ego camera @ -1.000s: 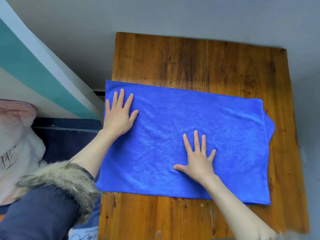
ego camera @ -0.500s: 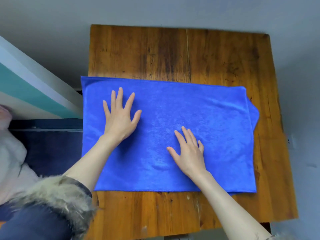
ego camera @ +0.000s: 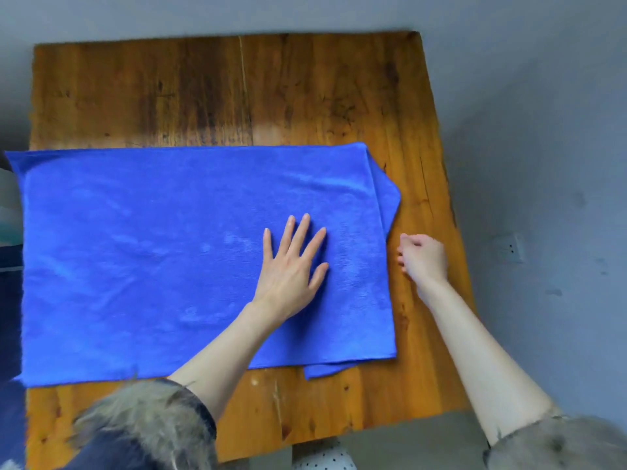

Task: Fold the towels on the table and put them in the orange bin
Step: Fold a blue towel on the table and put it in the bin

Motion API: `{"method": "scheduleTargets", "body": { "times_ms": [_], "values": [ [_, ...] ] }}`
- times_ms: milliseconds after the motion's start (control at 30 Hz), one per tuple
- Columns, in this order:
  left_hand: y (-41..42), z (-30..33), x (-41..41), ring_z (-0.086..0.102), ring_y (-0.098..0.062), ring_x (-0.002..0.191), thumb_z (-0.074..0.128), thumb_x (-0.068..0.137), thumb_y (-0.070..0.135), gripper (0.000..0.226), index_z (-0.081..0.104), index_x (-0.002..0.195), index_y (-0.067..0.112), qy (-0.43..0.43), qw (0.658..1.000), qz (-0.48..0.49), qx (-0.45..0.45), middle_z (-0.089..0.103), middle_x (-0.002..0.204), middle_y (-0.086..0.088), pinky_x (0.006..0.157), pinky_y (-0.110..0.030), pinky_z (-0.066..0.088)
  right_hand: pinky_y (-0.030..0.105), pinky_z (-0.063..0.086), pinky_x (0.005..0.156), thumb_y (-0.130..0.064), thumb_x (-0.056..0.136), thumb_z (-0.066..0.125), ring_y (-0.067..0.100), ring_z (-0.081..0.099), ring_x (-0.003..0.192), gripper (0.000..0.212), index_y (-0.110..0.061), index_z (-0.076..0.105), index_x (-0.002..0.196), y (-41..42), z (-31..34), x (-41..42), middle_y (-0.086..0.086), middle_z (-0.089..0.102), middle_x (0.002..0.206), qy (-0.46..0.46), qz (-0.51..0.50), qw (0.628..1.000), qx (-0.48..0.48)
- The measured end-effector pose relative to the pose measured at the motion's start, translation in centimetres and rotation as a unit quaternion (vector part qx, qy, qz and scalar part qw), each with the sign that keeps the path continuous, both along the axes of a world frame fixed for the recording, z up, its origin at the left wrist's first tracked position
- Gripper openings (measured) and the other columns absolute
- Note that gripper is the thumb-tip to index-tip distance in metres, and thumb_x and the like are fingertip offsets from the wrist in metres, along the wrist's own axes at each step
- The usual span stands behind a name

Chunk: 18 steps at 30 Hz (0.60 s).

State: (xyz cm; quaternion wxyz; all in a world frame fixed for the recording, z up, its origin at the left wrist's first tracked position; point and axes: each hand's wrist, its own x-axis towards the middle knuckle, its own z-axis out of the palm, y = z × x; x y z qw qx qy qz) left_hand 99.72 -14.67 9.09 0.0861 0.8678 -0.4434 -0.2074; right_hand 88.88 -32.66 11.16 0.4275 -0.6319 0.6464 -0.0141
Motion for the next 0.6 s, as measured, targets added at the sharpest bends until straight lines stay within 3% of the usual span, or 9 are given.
{"method": "scheduleTargets", "body": {
  "times_ms": [67, 133, 267, 333, 400, 500, 533, 600],
  "values": [
    [-1.4, -0.6, -0.8, -0.012, -0.021, 0.145, 0.032, 0.096, 0.046, 0.059, 0.011, 0.149, 0.029, 0.0, 0.999, 0.027, 0.024, -0.007, 0.158, 0.0, 0.11, -0.056, -0.013, 0.034, 0.049, 0.061, -0.027, 0.092, 0.053, 0.023, 0.06, 0.067, 0.028, -0.008, 0.063, 0.074, -0.7, -0.4, 0.9, 0.008, 0.063, 0.077, -0.022, 0.037, 0.995, 0.092],
    [-1.7, -1.1, -1.3, -0.017, -0.019, 0.144, 0.028, 0.096, 0.05, 0.061, 0.005, 0.149, 0.032, -0.015, 0.998, 0.04, 0.042, -0.012, 0.158, 0.002, 0.109, -0.056, -0.015, 0.03, 0.042, 0.06, -0.025, 0.089, 0.058, 0.022, 0.053, 0.064, 0.028, -0.013, 0.054, 0.063, -0.9, -0.8, 1.9, 0.009, 0.056, 0.072, -0.034, 0.068, 0.988, 0.135],
    [-1.5, -1.5, -1.3, -0.025, -0.011, 0.14, 0.019, 0.096, 0.054, 0.058, 0.003, 0.148, 0.035, -0.025, 0.998, 0.042, 0.048, -0.012, 0.157, 0.006, 0.109, -0.053, -0.016, 0.026, 0.04, 0.054, -0.017, 0.085, 0.059, 0.017, 0.053, 0.057, 0.023, -0.015, 0.052, 0.062, -2.5, -0.9, 2.2, 0.003, 0.058, 0.067, -0.049, 0.056, 0.982, 0.174],
    [-1.7, -1.6, -1.4, -0.019, -0.014, 0.143, 0.009, 0.092, 0.056, 0.06, 0.003, 0.148, 0.035, -0.032, 0.997, 0.047, 0.056, -0.009, 0.158, 0.005, 0.11, -0.053, -0.015, 0.023, 0.041, 0.05, -0.015, 0.085, 0.057, 0.012, 0.055, 0.055, 0.017, -0.015, 0.055, 0.068, -4.3, -0.6, 1.4, 0.0, 0.06, 0.068, -0.05, 0.032, 0.982, 0.181],
    [-1.9, -1.5, -1.7, -0.01, -0.02, 0.145, 0.002, 0.088, 0.056, 0.064, 0.004, 0.148, 0.033, -0.054, 0.995, 0.049, 0.068, -0.004, 0.158, 0.002, 0.11, -0.055, -0.012, 0.024, 0.047, 0.055, -0.015, 0.084, 0.053, 0.017, 0.063, 0.064, 0.009, -0.011, 0.061, 0.082, -6.8, -0.3, 0.5, 0.005, 0.065, 0.082, -0.05, -0.009, 0.986, 0.161],
    [-2.1, -1.5, -2.0, -0.001, -0.026, 0.146, 0.005, 0.089, 0.054, 0.065, 0.011, 0.148, 0.029, -0.072, 0.994, 0.05, 0.072, 0.005, 0.158, -0.002, 0.11, -0.059, -0.005, 0.039, 0.053, 0.079, -0.018, 0.085, 0.049, 0.033, 0.064, 0.098, 0.03, -0.001, 0.061, 0.107, -10.8, -0.1, -0.2, 0.017, 0.065, 0.109, -0.008, -0.037, 0.998, 0.049],
    [-2.2, -1.5, -2.0, 0.001, -0.027, 0.145, 0.007, 0.09, 0.054, 0.064, 0.014, 0.148, 0.028, -0.072, 0.994, 0.05, 0.071, 0.007, 0.158, -0.003, 0.11, -0.06, -0.003, 0.039, 0.05, 0.083, -0.02, 0.088, 0.048, 0.034, 0.061, 0.101, 0.029, 0.0, 0.062, 0.104, -11.8, 0.1, -0.1, 0.019, 0.064, 0.11, 0.008, -0.015, 1.0, -0.001],
    [-2.2, -1.5, -2.0, 0.005, -0.028, 0.145, 0.011, 0.09, 0.053, 0.063, 0.017, 0.148, 0.027, -0.072, 0.994, 0.05, 0.071, 0.01, 0.158, -0.004, 0.109, -0.062, 0.0, 0.034, 0.043, 0.075, -0.026, 0.092, 0.048, 0.032, 0.057, 0.09, 0.026, -0.008, 0.057, 0.077, -13.0, 0.3, 0.3, 0.017, 0.062, 0.092, 0.016, 0.052, 0.996, -0.073]
  ]
}}
